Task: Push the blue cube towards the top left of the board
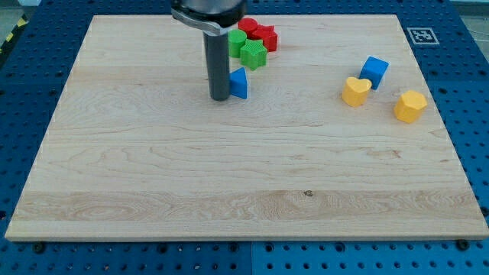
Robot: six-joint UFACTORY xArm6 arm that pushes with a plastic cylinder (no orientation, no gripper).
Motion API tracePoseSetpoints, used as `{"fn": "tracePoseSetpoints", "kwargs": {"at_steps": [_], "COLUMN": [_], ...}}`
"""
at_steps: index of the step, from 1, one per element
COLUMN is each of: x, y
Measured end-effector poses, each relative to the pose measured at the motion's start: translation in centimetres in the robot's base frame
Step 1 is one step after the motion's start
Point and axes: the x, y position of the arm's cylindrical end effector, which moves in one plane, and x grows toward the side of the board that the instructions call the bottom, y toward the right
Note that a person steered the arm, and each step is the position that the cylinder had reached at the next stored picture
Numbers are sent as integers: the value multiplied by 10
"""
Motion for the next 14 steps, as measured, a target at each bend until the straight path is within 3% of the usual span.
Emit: {"fn": "tracePoseSetpoints", "kwargs": {"at_steps": [2, 3, 6, 8, 10, 14], "x": [49, 12, -19, -83, -97, -163], "y": [83, 113, -17, -61, -131, -127]}}
